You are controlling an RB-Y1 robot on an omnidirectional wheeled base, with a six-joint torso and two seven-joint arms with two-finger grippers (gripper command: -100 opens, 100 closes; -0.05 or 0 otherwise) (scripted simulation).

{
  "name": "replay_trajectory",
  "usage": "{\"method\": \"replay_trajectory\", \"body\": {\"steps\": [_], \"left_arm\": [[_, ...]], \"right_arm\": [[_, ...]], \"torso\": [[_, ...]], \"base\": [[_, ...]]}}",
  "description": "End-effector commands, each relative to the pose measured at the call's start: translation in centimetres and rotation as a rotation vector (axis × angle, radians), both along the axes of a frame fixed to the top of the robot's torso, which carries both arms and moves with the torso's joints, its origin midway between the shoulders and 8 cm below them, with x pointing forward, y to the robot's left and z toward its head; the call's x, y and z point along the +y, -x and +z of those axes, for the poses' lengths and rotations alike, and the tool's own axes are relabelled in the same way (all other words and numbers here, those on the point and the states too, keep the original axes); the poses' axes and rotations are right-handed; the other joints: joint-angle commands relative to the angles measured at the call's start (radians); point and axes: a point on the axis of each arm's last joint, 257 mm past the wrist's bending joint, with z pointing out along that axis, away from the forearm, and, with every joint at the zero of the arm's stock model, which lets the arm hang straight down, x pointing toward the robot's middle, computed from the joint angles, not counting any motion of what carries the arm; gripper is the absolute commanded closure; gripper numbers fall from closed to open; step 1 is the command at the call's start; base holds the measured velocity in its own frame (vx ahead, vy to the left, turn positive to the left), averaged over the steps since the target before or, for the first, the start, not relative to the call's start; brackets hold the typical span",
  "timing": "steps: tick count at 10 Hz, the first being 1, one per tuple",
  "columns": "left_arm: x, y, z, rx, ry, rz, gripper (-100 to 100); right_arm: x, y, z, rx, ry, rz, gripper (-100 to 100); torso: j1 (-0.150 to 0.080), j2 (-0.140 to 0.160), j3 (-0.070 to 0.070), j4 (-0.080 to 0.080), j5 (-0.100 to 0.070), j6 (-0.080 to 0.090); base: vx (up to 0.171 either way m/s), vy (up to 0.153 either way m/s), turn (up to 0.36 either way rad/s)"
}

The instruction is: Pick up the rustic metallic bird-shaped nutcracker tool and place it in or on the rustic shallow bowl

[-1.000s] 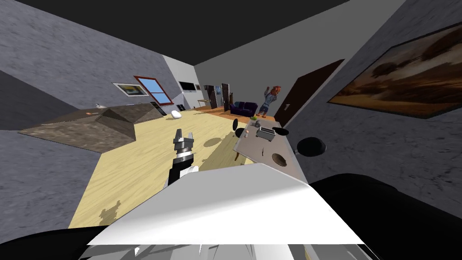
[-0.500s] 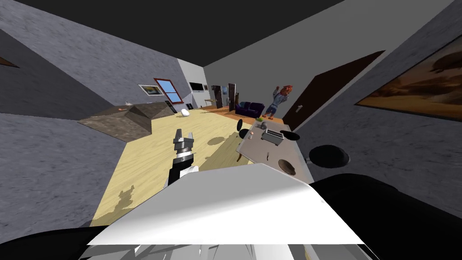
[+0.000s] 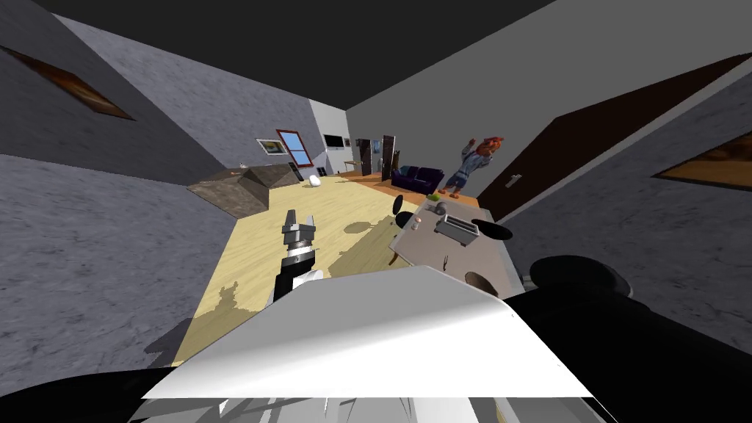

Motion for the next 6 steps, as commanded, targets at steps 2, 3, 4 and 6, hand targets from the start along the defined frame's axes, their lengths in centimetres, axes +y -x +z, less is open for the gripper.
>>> {"method": "replay_trajectory", "body": {"steps": [2, 3, 4, 6], "left_arm": [[0.0, 0.0, 0.0, 0.0, 0.0, 0.0, 0], [0.0, 0.0, 0.0, 0.0, 0.0, 0.0, 0], [0.0, 0.0, 0.0, 0.0, 0.0, 0.0, 0], [0.0, 0.0, 0.0, 0.0, 0.0, 0.0, 0]], "right_arm": [[-5.0, 5.2, -3.0, 0.053, 0.16, 0.118, -100], [-4.8, 6.1, -3.1, 0.067, 0.156, 0.131, -100], [-7.7, 7.7, -3.9, 0.073, 0.24, 0.206, -100], [-11.2, 11.0, -4.9, 0.111, 0.329, 0.302, -100]], "torso": [[-0.001, 0.0, 0.0, 0.0, 0.0, 0.001], [-0.001, 0.0, 0.0, 0.0, 0.0, 0.001], [-0.001, 0.0, 0.0, 0.0, 0.0, 0.001], [-0.001, -0.001, 0.0, 0.0, 0.0, 0.001]], "base": [[0.018, -0.007, 0.239], [0.019, -0.012, 0.159], [0.025, -0.007, 0.298], [0.019, -0.013, 0.247]]}}
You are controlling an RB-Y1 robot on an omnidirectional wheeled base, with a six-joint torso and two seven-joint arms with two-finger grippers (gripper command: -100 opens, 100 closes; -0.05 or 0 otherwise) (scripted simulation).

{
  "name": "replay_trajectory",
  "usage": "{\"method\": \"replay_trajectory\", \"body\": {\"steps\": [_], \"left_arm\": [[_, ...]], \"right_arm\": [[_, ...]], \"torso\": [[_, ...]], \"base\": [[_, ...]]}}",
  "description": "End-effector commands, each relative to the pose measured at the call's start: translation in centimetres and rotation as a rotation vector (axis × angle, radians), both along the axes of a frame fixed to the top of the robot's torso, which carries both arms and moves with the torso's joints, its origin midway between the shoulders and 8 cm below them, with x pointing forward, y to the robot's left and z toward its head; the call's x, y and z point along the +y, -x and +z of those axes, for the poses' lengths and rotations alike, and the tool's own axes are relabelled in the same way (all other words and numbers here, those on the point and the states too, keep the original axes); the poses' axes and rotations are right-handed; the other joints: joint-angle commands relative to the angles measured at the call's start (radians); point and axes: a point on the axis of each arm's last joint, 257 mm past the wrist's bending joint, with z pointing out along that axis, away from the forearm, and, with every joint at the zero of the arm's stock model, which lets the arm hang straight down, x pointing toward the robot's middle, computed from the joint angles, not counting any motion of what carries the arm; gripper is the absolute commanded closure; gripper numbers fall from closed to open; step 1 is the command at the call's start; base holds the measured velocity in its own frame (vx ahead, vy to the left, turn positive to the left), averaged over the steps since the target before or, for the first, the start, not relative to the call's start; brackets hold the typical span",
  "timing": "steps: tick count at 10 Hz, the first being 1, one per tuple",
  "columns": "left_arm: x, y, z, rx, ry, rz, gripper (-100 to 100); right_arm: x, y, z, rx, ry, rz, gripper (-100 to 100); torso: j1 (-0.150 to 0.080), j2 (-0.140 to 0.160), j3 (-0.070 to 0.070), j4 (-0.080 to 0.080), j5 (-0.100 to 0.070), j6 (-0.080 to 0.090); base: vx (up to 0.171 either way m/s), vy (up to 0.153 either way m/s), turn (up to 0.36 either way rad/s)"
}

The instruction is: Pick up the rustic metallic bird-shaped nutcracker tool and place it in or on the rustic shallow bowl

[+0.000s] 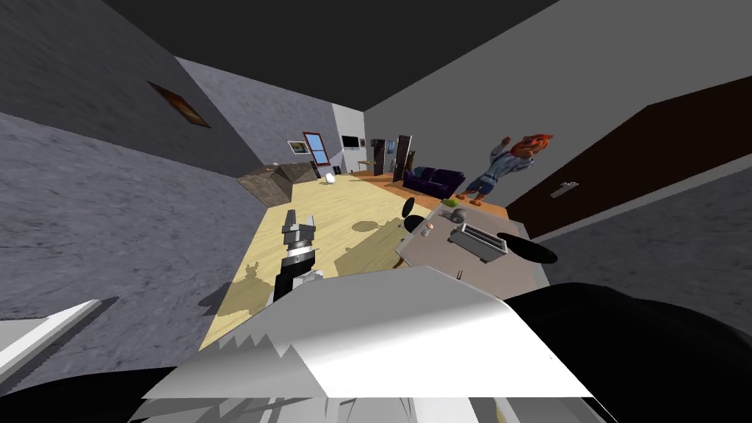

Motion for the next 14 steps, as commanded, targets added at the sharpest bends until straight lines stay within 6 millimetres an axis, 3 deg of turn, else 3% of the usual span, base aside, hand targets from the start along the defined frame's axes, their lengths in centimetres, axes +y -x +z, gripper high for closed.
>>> {"method": "replay_trajectory", "body": {"steps": [1, 2, 3, 4, 5, 6, 7, 9, 10, 12, 13, 14], "left_arm": [[0.0, 0.0, 0.0, 0.0, 0.0, 0.0, 0], [0.0, 0.0, 0.0, 0.0, 0.0, 0.0, 0], [0.0, 0.0, 0.0, 0.0, 0.0, 0.0, 0], [0.0, 0.0, 0.0, 0.0, 0.0, 0.0, 0], [0.0, 0.0, 0.0, 0.0, 0.0, 0.0, 0], [0.0, 0.0, 0.0, 0.0, 0.0, 0.0, 0], [0.0, 0.0, 0.0, 0.0, 0.0, 0.0, 0], [0.0, 0.0, 0.0, 0.0, 0.0, 0.0, 0], [0.0, 0.0, 0.0, 0.0, 0.0, 0.0, 0], [0.0, 0.0, 0.0, 0.0, 0.0, 0.0, 0], [0.0, 0.0, 0.0, 0.0, 0.0, 0.0, 0], [0.0, 0.0, 0.0, 0.0, 0.0, 0.0, 0]], "right_arm": [[-3.2, 2.3, -0.4, 0.029, 0.061, 0.05, -100], [-3.2, 2.3, -0.4, 0.029, 0.061, 0.05, -100], [-7.3, 3.8, -0.8, 0.043, 0.154, 0.131, -100], [-7.0, 4.6, -0.8, 0.056, 0.148, 0.141, -100], [-9.9, 5.9, -0.9, 0.064, 0.215, 0.226, -100], [-10.5, 6.5, -0.9, 0.076, 0.225, 0.231, -100], [-13.5, 7.2, -0.8, 0.079, 0.29, 0.311, -100], [-17.0, 8.1, -0.5, 0.092, 0.363, 0.395, -100], [-17.8, 9.0, -0.4, 0.109, 0.375, 0.406, -100], [-21.0, 9.5, 0.0, 0.117, 0.44, 0.488, -100], [-23.9, 9.0, 0.4, 0.111, 0.504, 0.556, -100], [-23.7, 9.5, 0.5, 0.119, 0.498, 0.566, -100]], "torso": [[0.0, 0.0, 0.0, 0.0, 0.0, 0.0], [0.0, 0.001, 0.0, 0.0, 0.0, 0.001], [0.0, 0.001, 0.001, 0.0, 0.0, 0.001], [0.0, 0.001, 0.001, 0.0, 0.0, 0.0], [0.0, 0.001, 0.0, 0.0, 0.0, 0.001], [0.0, 0.0, 0.0, 0.0, 0.0, 0.0], [0.0, 0.001, 0.0, 0.0, 0.0, 0.001], [0.0, 0.001, 0.001, 0.0, 0.0, 0.001], [0.0, 0.001, 0.001, 0.0, 0.0, 0.0], [0.0, 0.001, 0.001, 0.0, 0.0, 0.001], [0.0, 0.001, 0.001, 0.0, 0.0, 0.001], [0.0, 0.001, 0.001, 0.0, 0.0, 0.0]], "base": [[0.016, -0.018, 0.151], [0.004, -0.01, -0.032], [0.005, -0.004, 0.24], [0.007, -0.013, 0.181], [0.008, -0.014, 0.27], [0.009, -0.019, 0.155], [0.003, -0.016, 0.212], [-0.001, -0.013, 0.166], [0.0, -0.014, 0.13], [0.0, -0.015, 0.158], [-0.004, -0.014, 0.193], [0.0, -0.018, 0.098]]}}
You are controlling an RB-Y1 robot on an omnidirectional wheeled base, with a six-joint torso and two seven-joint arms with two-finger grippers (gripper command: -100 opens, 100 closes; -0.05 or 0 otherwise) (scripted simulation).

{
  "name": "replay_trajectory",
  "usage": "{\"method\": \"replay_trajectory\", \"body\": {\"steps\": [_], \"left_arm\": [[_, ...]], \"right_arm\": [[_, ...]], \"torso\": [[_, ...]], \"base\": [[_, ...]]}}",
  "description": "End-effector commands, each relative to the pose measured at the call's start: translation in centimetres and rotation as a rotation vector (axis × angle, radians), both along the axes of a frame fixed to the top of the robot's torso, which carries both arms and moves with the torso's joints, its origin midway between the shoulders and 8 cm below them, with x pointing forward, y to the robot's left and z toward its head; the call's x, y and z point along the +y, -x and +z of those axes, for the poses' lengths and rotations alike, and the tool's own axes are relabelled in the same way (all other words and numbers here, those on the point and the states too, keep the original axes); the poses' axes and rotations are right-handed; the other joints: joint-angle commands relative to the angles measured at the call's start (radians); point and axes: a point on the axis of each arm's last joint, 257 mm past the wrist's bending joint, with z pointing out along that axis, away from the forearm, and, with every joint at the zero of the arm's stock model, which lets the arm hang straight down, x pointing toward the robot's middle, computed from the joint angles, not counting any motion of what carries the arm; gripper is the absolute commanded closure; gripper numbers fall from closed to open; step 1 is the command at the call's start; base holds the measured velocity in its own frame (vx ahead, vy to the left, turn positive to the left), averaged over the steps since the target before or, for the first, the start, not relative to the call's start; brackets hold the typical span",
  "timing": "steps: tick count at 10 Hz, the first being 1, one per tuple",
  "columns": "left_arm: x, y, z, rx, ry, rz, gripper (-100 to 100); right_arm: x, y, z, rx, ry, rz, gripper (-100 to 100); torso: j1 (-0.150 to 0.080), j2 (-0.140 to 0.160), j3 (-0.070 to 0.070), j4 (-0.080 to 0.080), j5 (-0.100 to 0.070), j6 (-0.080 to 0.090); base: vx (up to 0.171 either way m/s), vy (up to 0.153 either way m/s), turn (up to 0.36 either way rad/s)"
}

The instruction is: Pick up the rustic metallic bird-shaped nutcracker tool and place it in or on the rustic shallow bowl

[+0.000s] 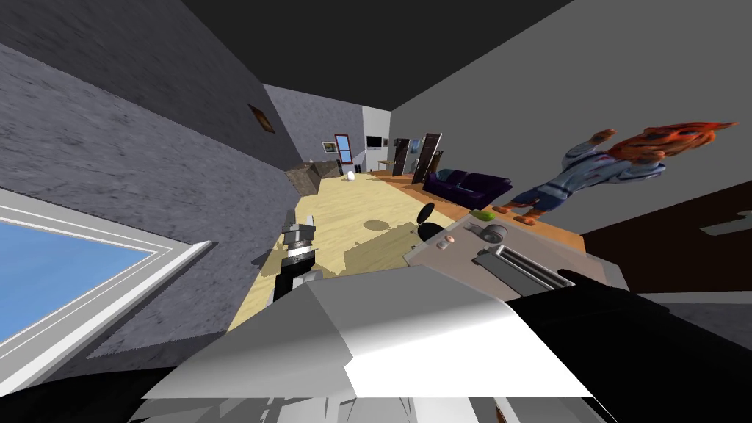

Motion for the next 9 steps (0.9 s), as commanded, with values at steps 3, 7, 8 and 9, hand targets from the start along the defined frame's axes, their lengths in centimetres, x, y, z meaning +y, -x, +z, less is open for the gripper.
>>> {"method": "replay_trajectory", "body": {"steps": [3, 7, 8, 9], "left_arm": [[0.0, 0.0, 0.0, 0.0, 0.0, 0.0, 0], [0.0, 0.0, 0.0, 0.0, 0.0, 0.0, 0], [0.0, 0.0, 0.0, 0.0, 0.0, 0.0, 0], [0.0, 0.0, 0.0, 0.0, 0.0, 0.0, 0]], "right_arm": [[-2.8, -0.1, 0.6, 0.005, 0.055, 0.088, -100], [-6.3, -1.2, 1.2, 0.002, 0.128, 0.223, -100], [-6.3, -1.2, 1.2, 0.002, 0.128, 0.223, -100], [-7.5, -2.0, 1.4, -0.003, 0.156, 0.281, -100]], "torso": [[0.0, 0.0, 0.0, 0.0, 0.0, 0.0], [0.0, 0.001, 0.001, 0.0, 0.0, 0.0], [0.0, 0.001, 0.001, 0.0, 0.0, 0.0], [0.0, 0.001, 0.0, 0.0, 0.0, 0.0]], "base": [[-0.004, -0.017, 0.079], [-0.016, -0.021, 0.103], [-0.007, -0.017, -0.009], [-0.018, -0.025, 0.089]]}}
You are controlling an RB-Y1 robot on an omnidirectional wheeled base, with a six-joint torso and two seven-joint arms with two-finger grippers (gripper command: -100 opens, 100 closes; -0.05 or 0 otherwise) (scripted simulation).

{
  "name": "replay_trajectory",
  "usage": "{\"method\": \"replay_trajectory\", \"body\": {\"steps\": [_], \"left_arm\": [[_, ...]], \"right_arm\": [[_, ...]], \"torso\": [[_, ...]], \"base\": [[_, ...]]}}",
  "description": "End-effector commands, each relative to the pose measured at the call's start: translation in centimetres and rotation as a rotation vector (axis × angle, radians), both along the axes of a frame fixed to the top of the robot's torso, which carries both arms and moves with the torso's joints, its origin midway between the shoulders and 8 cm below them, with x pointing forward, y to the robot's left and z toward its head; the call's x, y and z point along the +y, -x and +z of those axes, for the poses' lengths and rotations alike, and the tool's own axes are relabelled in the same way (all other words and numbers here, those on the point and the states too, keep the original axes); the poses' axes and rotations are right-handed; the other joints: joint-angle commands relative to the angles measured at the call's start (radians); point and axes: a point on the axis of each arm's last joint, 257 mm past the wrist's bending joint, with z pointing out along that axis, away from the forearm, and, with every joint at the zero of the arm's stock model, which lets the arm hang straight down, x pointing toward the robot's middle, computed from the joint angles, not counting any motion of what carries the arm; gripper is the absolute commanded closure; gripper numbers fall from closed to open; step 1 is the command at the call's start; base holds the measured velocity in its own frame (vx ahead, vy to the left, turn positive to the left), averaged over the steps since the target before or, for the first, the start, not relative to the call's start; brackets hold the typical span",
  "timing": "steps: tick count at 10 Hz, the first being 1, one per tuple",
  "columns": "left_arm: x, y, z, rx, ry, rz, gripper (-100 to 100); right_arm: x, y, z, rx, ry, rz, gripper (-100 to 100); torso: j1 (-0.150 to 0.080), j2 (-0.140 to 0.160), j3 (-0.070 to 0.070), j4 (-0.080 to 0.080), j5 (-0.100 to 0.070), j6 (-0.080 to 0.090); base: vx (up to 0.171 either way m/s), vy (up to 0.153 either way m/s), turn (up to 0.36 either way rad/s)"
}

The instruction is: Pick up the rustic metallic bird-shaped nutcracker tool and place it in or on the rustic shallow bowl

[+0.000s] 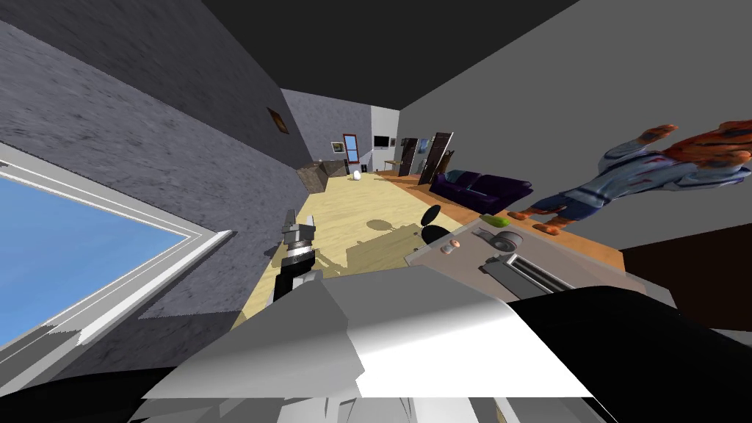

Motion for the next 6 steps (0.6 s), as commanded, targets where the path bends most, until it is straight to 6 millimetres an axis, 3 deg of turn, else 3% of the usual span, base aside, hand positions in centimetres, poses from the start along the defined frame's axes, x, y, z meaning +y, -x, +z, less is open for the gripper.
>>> {"method": "replay_trajectory", "body": {"steps": [1, 6], "left_arm": [[0.0, 0.0, 0.0, 0.0, 0.0, 0.0, 0], [0.0, 0.0, 0.0, 0.0, 0.0, 0.0, 0]], "right_arm": [[-0.7, -0.5, 0.0, -0.004, 0.015, 0.03, -100], [-2.7, -2.8, 0.2, -0.024, 0.068, 0.166, -100]], "torso": [[0.0, 0.0, 0.0, 0.0, 0.0, 0.0], [-0.001, 0.001, 0.001, 0.0, 0.0, 0.001]], "base": [[-0.022, -0.026, 0.071], [-0.037, -0.035, 0.051]]}}
